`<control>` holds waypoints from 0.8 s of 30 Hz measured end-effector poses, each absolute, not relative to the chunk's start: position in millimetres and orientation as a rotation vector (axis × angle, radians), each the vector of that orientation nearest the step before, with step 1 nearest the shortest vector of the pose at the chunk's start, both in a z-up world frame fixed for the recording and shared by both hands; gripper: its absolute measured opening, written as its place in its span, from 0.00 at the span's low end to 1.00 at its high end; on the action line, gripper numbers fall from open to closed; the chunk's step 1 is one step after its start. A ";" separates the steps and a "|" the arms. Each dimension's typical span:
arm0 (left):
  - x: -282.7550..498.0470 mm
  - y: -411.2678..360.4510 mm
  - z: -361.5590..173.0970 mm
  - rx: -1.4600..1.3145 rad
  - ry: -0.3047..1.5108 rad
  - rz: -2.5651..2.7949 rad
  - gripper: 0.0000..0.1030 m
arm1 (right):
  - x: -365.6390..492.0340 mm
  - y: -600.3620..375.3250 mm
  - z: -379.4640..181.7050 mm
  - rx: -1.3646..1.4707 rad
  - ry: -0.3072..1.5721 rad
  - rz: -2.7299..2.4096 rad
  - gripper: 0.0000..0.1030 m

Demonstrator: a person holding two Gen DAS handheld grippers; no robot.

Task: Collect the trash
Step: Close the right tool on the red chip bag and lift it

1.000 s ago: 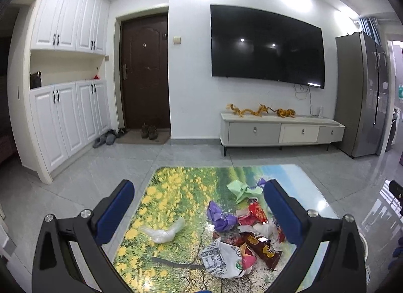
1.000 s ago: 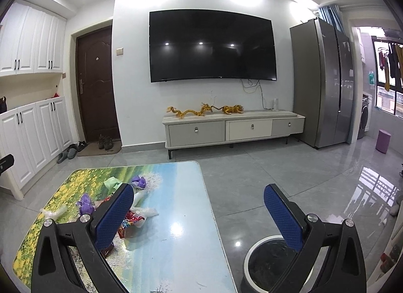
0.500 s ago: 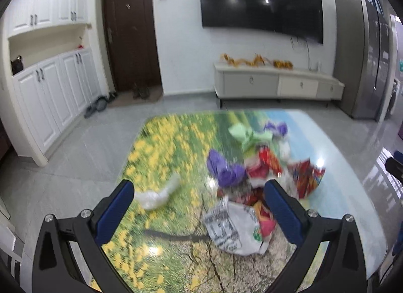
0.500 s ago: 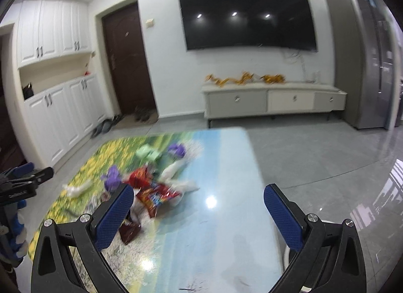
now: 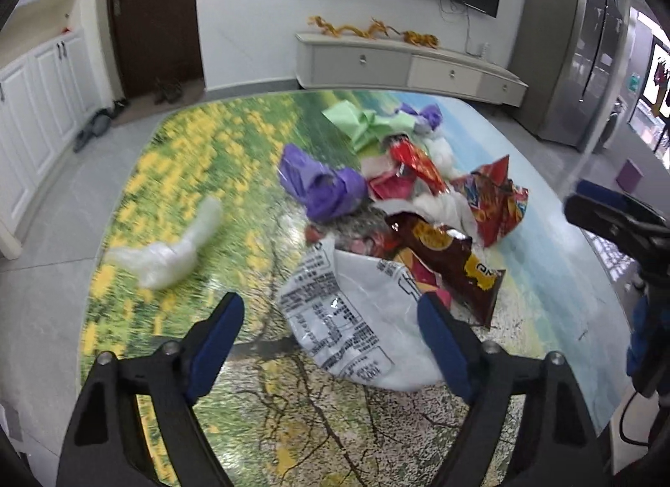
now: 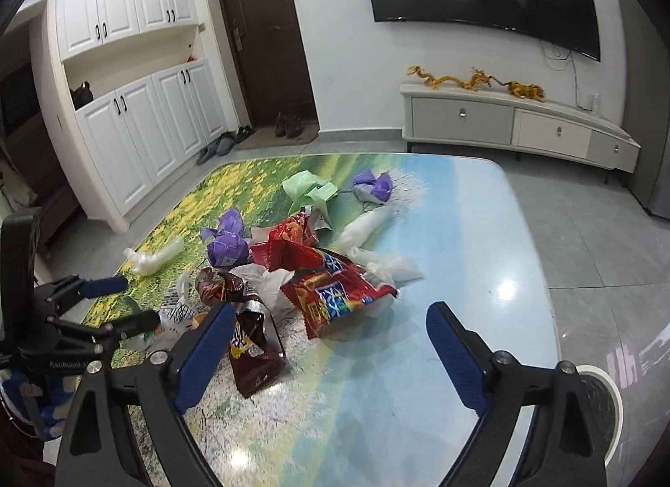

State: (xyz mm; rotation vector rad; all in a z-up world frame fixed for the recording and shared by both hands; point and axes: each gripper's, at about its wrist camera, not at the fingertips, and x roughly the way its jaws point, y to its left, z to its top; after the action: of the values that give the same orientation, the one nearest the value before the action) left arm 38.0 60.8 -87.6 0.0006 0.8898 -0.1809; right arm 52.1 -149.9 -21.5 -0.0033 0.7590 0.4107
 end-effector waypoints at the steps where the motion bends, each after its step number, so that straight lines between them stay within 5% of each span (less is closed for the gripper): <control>1: 40.3 61.6 -90.0 -0.007 0.896 -0.195 0.73 | 54.4 -147.9 -22.4 -0.008 0.762 0.414 0.88; 7: 50.9 60.6 -95.0 -0.006 0.916 -0.235 0.51 | 81.5 -125.8 -32.8 -0.063 0.789 0.439 0.74; 9: 52.6 60.7 -99.8 0.002 0.937 -0.237 0.35 | 89.6 -118.4 -38.1 -0.086 0.796 0.445 0.72; 11: 52.0 62.6 -103.9 -0.011 0.950 -0.242 0.34 | 97.2 -111.5 -44.1 -0.107 0.805 0.446 0.68; 13: 50.1 64.8 -104.2 -0.020 0.952 -0.243 0.30 | 104.2 -108.3 -50.7 -0.115 0.821 0.444 0.54; 17: 48.5 70.9 -111.1 -0.050 0.975 -0.232 0.06 | 104.0 -109.4 -57.2 -0.113 0.838 0.448 0.39; 19: 46.4 74.8 -110.7 -0.068 0.969 -0.220 0.03 | 100.4 -112.3 -57.0 -0.102 0.838 0.453 0.27; 24: 37.4 84.6 -100.5 -0.115 0.942 -0.230 0.02 | 87.6 -124.8 -49.8 -0.067 0.819 0.454 0.15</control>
State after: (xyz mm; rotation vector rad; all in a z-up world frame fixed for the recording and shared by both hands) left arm 37.4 84.6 -100.5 -0.1152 0.9423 -0.2303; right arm 87.6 -124.8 -49.8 -0.0673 0.8189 0.4537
